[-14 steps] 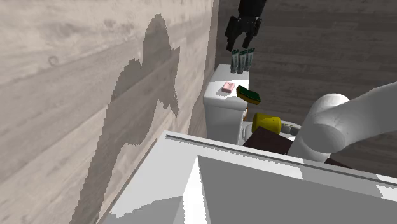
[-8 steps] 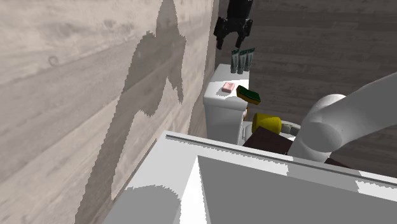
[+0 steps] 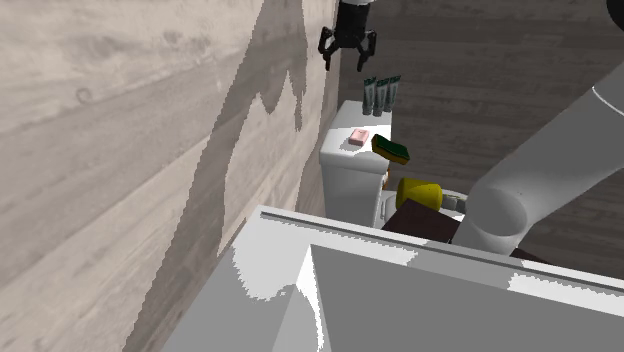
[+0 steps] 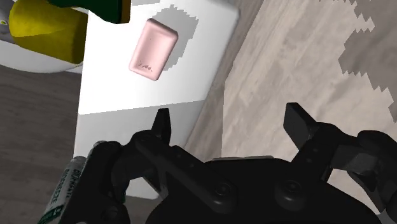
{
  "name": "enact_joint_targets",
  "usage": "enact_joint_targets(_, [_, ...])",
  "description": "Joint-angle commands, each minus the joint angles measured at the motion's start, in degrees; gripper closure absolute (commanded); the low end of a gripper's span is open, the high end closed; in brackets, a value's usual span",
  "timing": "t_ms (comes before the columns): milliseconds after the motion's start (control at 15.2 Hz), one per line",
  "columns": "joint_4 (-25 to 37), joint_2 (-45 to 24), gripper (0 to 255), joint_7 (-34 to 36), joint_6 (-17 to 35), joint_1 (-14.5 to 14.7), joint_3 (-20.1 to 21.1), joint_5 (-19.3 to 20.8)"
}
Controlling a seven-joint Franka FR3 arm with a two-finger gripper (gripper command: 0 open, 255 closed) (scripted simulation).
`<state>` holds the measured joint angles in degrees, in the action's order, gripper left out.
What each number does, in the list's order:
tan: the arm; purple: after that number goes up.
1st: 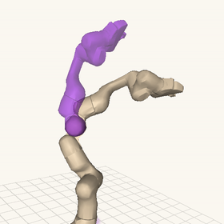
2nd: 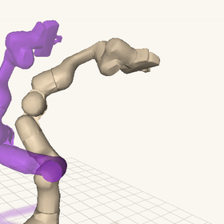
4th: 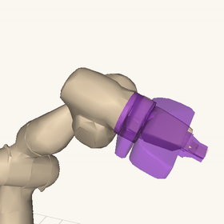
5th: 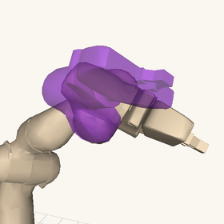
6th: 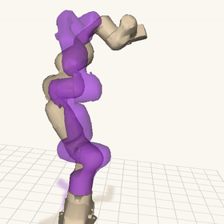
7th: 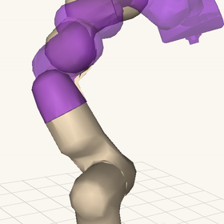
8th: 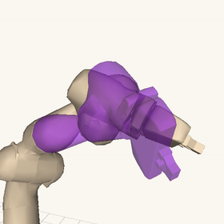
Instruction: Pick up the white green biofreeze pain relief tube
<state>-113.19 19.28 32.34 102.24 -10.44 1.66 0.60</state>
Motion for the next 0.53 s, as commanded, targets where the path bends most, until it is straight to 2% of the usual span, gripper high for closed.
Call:
enact_joint_targets(0, [3.5, -3.8, 0, 4.32, -0.24, -1.41, -0.11, 0.67])
enact_joint_targets(462, [15.66, -16.43, 0, 17.44, -1.81, -5.44, -2.26, 2.54])
